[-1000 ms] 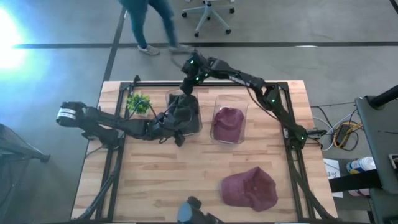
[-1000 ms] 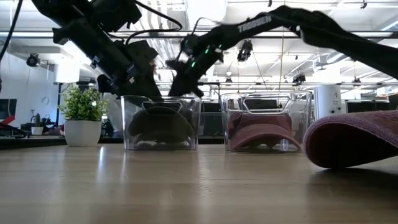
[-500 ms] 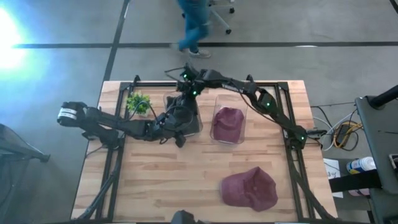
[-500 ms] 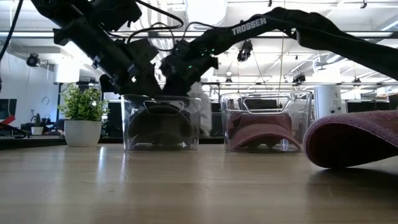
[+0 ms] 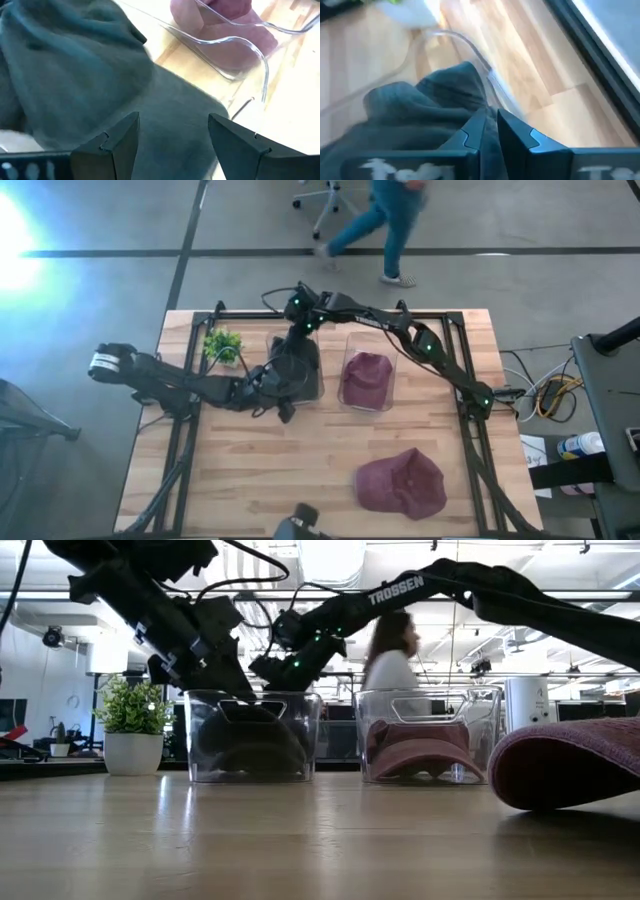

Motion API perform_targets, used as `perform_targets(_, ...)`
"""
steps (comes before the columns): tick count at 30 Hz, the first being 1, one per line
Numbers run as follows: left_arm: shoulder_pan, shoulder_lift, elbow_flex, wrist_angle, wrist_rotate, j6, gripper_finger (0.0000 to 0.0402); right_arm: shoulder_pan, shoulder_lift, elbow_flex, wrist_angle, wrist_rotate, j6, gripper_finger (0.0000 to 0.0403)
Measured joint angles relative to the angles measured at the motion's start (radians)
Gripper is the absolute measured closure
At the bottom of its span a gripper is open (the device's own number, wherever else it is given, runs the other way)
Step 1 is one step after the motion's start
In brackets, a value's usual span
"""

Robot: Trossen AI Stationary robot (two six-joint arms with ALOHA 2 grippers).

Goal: Pick & Place hat
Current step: Put the black cap into the left transparent bin, then put the red cap into the right transparent bin

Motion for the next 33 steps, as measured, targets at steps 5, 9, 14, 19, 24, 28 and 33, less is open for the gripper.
perform_targets(5,-0.001,-0.017,-0.001,-0.007,-0.008,0.013,0.0170,-0.001,-0.063,0.002,0.021,-0.078,-0.043,0.0355)
perform_targets(9,-0.001,-0.026,0.007,-0.012,-0.022,0.037,0.0170,-0.005,-0.108,0.003,-0.054,-0.119,-0.078,0.0355)
perform_targets(14,-0.001,-0.029,0.050,-0.018,-0.030,0.081,0.0170,-0.008,-0.150,0.002,-0.210,-0.118,-0.128,0.0355)
perform_targets(19,-0.003,-0.040,0.129,-0.046,-0.031,0.141,0.0170,0.004,-0.235,-0.001,-0.390,-0.068,-0.167,0.0355)
perform_targets(24,-0.015,-0.073,0.194,-0.063,-0.007,0.236,0.0170,0.044,-0.324,-0.018,-0.576,0.029,-0.185,0.0355)
perform_targets(28,-0.019,-0.107,0.211,-0.065,0.035,0.264,0.0170,0.095,-0.430,-0.095,-0.644,0.129,-0.136,0.0355)
perform_targets(33,-0.022,-0.156,0.211,-0.079,0.042,0.264,0.0170,0.191,-0.614,-0.324,-0.609,0.203,0.029,0.0355)
